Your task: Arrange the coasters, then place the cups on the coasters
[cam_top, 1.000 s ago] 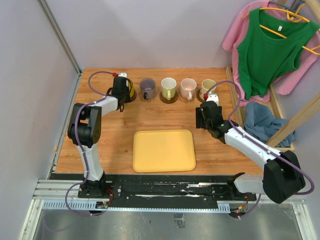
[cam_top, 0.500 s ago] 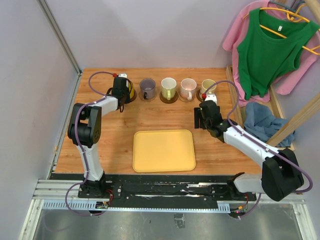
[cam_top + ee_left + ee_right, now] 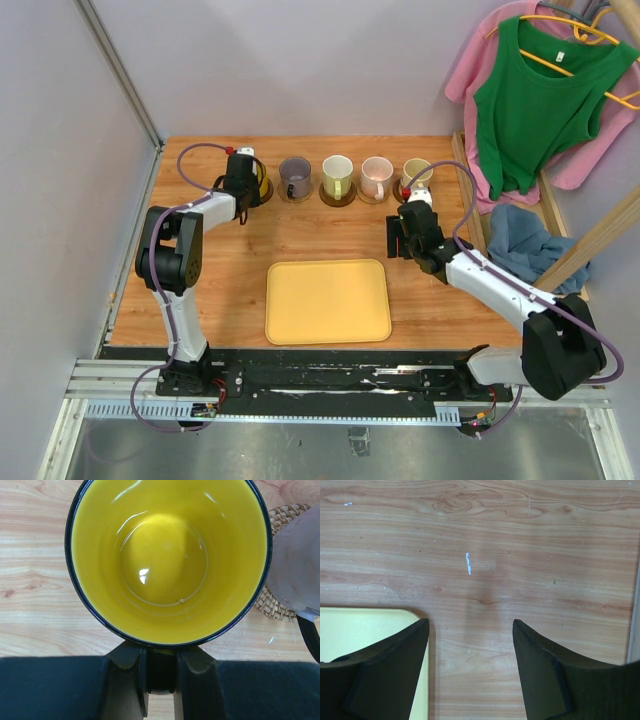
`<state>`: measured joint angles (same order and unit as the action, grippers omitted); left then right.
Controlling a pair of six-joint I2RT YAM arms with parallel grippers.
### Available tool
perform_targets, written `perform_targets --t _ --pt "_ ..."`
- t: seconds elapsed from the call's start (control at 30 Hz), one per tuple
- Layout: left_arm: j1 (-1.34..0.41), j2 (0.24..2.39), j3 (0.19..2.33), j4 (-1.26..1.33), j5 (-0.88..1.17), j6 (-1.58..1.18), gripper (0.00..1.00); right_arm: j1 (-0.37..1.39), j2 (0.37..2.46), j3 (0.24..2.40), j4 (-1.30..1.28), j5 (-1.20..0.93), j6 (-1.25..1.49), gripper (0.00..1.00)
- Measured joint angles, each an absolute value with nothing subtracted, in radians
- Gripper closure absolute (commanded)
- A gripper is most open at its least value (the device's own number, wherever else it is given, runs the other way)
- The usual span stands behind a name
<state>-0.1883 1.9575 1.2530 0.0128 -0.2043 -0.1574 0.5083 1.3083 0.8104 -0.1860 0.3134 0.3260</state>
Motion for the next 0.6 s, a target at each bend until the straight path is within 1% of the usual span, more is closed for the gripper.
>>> perform_targets --t 0.43,0.5,0.6 --pt "-0.188 1.958 1.253 0.011 -0.205 -0.159 0.99 0.508 1.314 0.813 -0.19 0.294 0.333 0.31" --pt "-0.188 1.958 1.253 0.01 -0.206 -0.161 0.95 0.508 1.314 0.813 -0.192 0.292 0.333 0.31" --pt "-0.188 1.957 1.253 0.006 -0.21 -0.162 0.82 0.508 1.314 0.813 -0.192 0.288 0.334 0.31"
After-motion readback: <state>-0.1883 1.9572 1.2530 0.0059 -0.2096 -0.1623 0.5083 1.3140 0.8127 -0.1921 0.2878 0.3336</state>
